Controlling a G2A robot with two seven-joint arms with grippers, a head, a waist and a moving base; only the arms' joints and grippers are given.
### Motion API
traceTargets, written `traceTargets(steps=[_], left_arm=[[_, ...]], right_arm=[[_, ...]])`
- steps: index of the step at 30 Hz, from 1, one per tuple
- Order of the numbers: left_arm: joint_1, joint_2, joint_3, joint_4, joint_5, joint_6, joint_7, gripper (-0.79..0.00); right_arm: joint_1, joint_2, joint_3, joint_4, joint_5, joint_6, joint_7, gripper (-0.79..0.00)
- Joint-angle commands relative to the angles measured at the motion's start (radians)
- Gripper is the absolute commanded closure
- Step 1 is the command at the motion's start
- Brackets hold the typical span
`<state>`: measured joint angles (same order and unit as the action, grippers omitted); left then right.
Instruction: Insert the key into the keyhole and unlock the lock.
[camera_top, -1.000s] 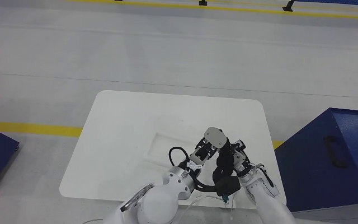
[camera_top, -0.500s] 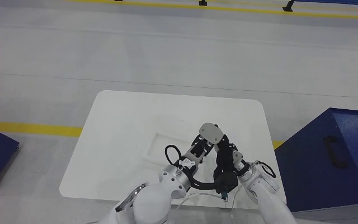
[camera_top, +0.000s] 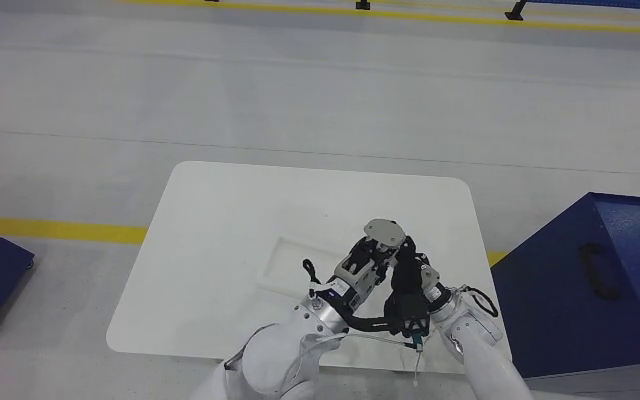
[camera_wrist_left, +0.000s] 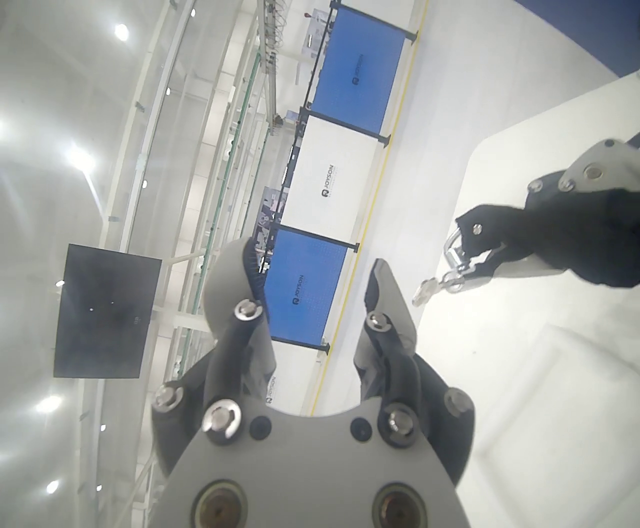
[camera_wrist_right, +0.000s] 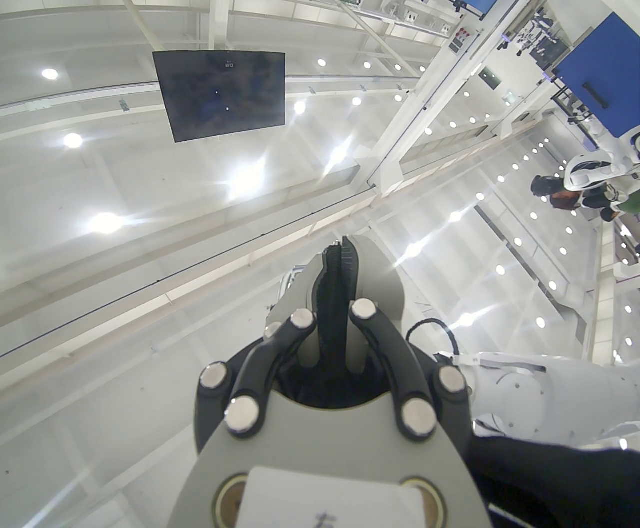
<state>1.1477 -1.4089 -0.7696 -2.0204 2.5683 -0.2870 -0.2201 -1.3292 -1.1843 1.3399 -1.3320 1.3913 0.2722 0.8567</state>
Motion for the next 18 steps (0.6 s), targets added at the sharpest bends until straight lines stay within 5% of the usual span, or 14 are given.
traceTargets(steps=[1,9,18], left_arm=[[-0.007,-0.003,0.009,0.019,0.013,0.007,0.013,0.0],[0.004,-0.013,0.031,0.076,0.069,0.121,0.025,0.0],[-0.017,-0.031,0.045,0.133,0.091,0.092,-0.016,0.0]], right_arm=[[0.001,-0.001,0.001,0.001,-0.002,0.003,0.0,0.0],[0.001,-0.003,0.007,0.003,0.007,0.024,-0.003,0.0],[0.003,-0.007,0.007,0.004,-0.002,0.019,0.004,0.0]])
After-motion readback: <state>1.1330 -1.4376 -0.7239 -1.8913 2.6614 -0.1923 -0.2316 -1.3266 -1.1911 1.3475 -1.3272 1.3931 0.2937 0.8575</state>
